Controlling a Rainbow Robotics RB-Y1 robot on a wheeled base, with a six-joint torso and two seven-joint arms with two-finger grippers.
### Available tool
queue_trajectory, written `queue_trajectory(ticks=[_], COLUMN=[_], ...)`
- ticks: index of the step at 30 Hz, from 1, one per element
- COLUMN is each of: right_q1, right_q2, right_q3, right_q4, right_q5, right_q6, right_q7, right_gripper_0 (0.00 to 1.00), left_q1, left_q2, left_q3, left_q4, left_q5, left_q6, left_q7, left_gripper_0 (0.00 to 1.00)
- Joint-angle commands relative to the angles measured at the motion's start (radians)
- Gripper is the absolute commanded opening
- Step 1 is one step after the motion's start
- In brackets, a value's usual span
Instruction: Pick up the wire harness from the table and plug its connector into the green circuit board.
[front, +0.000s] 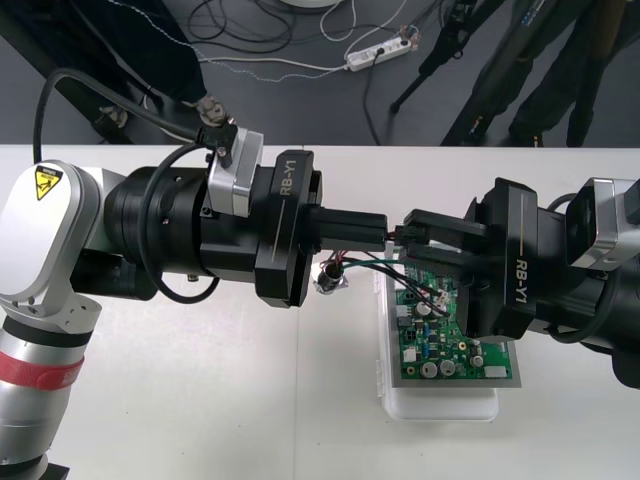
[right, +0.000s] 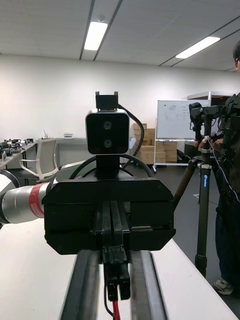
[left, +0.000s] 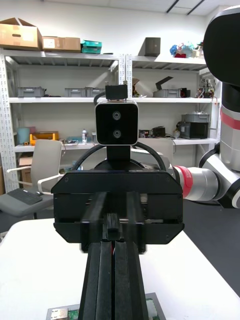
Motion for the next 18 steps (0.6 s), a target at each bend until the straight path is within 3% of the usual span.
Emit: queue_trajectory(ticks=[1,18], right_q1=[-0.008,-0.032], right_q2=[-0.019,-0.078], right_q3=[-0.007,-0.061], right_q4=[-0.006,0.116], right_q5=[-0.023,-0.048], right_q6=[-0.006,-0.135], right_q7=[0.025,0.05], right_gripper_0=[1.0,1.0], left_q1=[0.015,0.047], left_q2=[0.024,0.079], left_q3=[0.025,0.028], left_q4=[-0.011,-0.011], left_q5=[0.026,0.089], left_q6=[0.037,0.036], left_q7=[-0.085,-0.113], left_gripper_0=[0.0,0.0])
